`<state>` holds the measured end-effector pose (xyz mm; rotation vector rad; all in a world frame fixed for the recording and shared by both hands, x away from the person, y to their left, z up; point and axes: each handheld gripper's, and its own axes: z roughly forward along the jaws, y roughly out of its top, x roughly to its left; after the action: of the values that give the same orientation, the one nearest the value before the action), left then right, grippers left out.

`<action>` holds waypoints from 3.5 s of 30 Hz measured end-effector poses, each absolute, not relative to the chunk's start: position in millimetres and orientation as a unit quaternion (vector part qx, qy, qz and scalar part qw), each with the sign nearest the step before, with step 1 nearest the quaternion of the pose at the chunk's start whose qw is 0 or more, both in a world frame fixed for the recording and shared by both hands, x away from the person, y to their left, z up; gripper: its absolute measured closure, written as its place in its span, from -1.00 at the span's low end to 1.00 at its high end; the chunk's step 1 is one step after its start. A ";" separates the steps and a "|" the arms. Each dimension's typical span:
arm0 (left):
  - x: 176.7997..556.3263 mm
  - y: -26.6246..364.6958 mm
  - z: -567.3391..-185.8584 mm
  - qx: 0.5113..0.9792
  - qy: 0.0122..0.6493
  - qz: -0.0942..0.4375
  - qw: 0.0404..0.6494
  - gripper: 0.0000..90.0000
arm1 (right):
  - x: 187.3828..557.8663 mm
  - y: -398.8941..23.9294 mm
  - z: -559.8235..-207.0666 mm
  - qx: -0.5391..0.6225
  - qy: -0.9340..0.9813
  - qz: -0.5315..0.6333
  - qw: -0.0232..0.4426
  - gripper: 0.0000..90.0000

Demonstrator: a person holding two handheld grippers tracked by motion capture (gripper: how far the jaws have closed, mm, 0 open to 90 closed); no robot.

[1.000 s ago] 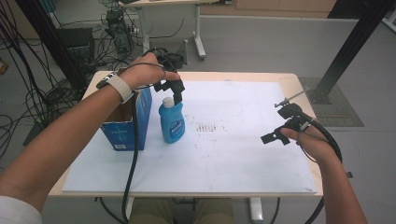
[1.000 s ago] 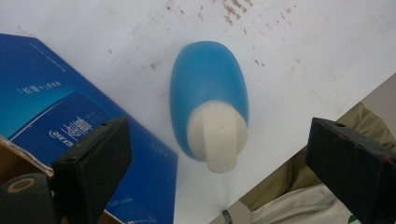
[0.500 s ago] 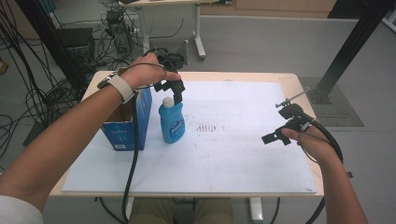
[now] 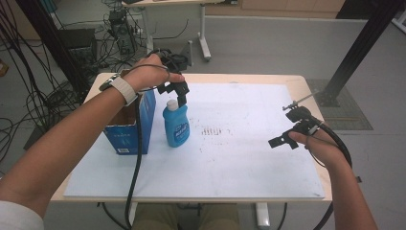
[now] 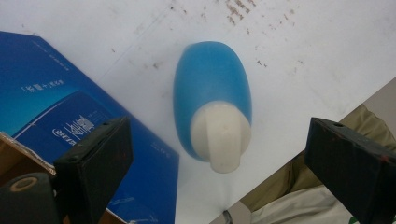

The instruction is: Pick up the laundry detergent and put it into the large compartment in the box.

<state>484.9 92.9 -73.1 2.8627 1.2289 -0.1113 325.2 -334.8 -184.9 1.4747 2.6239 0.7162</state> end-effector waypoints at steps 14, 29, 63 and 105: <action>484.9 95.2 -73.5 0.916 0.398 -0.036 0.016 -0.81 | 325.8 -334.3 -185.2 0.477 0.848 0.231 0.023 -0.84; 484.7 93.1 -73.6 0.917 0.398 -0.036 0.016 -0.81 | 324.5 -335.4 -184.2 0.476 0.848 0.232 0.025 -0.83; 486.6 94.5 -74.6 0.917 0.398 -0.036 0.016 -0.81 | 324.2 -336.0 -185.1 0.477 0.847 0.232 0.024 -0.84; 489.7 93.2 -85.3 0.912 0.408 -0.039 0.013 -0.81 | 321.3 -338.5 -187.9 0.481 0.845 0.235 0.022 -0.84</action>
<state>489.7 93.2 -85.3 2.8425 1.2699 -0.1229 321.3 -338.5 -187.9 1.4891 2.6169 0.7280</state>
